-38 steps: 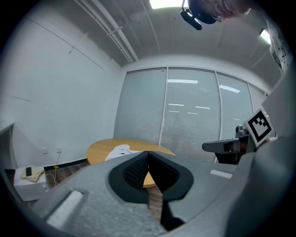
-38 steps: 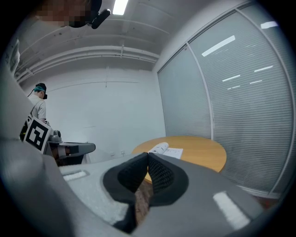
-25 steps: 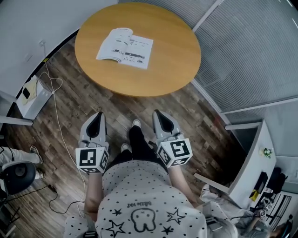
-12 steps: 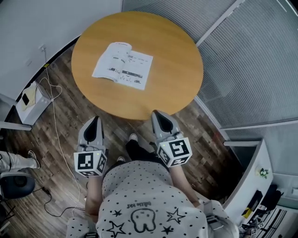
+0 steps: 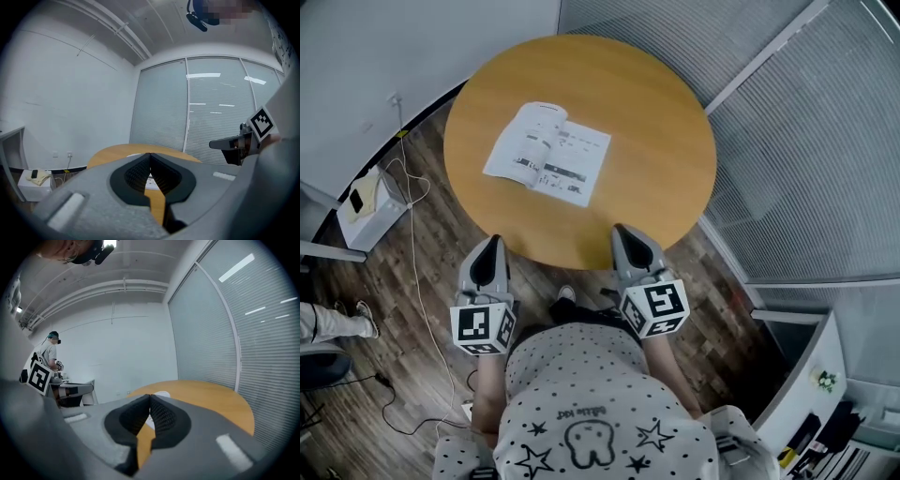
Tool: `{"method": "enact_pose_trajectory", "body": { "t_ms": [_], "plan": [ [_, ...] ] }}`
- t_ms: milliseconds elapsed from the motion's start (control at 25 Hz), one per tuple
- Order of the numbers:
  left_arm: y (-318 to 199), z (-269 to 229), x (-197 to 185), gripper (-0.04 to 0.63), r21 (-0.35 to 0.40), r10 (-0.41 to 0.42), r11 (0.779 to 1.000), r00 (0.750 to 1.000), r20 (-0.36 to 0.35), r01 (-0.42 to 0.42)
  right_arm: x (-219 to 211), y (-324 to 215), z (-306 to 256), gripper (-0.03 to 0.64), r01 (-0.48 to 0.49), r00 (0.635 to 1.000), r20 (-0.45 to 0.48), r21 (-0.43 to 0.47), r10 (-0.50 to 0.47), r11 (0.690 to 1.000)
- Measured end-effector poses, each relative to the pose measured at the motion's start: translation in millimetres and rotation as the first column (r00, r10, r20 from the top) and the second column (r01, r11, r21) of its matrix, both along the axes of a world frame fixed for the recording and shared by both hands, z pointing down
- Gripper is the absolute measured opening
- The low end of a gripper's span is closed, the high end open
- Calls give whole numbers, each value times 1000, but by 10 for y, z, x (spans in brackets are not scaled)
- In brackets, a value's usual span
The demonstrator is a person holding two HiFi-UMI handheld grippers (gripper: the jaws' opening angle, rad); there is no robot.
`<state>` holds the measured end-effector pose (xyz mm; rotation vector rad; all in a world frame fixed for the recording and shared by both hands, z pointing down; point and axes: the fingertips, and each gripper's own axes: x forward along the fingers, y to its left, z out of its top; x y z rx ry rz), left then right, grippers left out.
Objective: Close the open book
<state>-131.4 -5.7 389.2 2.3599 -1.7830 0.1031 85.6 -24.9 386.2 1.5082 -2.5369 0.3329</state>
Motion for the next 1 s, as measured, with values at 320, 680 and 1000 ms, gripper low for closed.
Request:
{"method": "enact_pose_trajectory", "body": {
  "t_ms": [320,680,1000],
  "plan": [
    [-129,21,203,9,-10,-3,1000,1000,6,3,243,-144,86,3,-11,1000,25,-24,11,1000],
    [-155,-35,373,9,2,33,999,999,-2,-33,385,-48,165,3,-49,998,44,-42,51,998],
    [-262,-20,411,9,1,82,997,997,-15,-82,411,-66,184,3,-95,995,34,-48,97,994]
  ]
}}
